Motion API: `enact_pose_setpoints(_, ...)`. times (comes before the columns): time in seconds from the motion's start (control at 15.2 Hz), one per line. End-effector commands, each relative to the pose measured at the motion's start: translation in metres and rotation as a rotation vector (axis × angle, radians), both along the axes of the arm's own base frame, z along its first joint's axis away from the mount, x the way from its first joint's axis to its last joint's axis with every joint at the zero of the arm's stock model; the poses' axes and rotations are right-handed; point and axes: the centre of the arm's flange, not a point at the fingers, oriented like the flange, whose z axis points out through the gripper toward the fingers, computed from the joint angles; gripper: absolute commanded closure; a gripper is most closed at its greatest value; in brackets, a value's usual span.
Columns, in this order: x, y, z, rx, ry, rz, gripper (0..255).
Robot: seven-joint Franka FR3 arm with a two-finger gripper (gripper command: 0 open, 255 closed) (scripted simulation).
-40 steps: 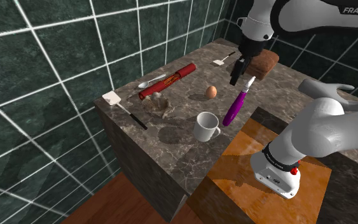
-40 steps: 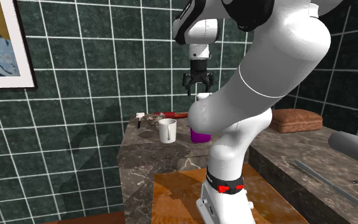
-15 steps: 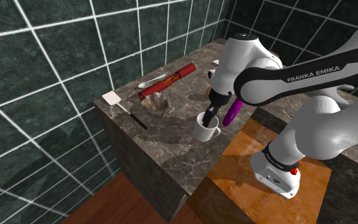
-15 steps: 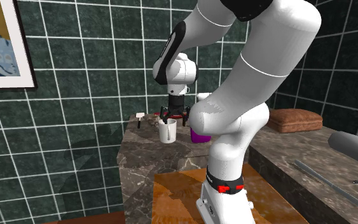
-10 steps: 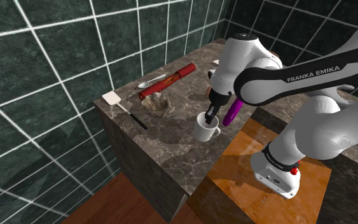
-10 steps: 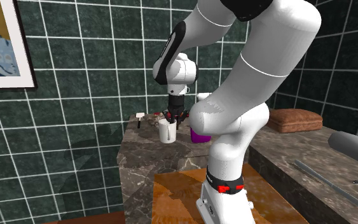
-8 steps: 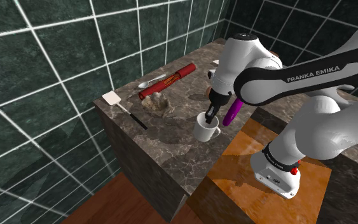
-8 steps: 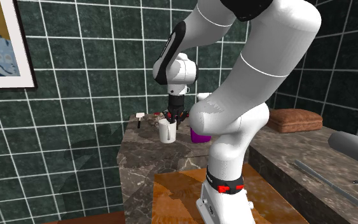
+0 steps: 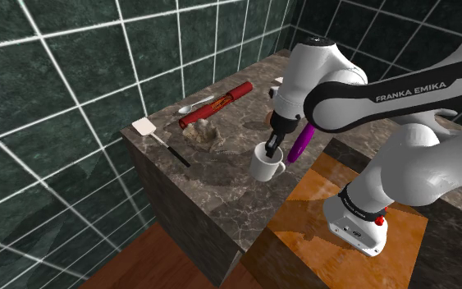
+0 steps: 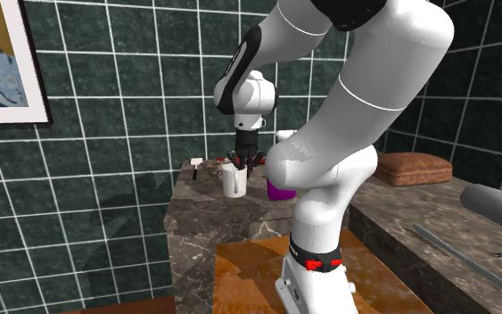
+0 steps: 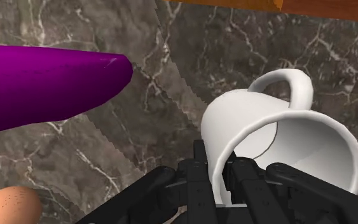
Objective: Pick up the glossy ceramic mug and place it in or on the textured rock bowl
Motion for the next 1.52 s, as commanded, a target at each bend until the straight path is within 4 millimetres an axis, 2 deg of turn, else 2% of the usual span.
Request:
enact_pose_setpoints(0.0,0.000,-0.001,0.009,0.000,0.000,0.000,255)
enact_pose_setpoints(1.45,0.000,-0.001,0.126,0.000,0.000,0.000,255)
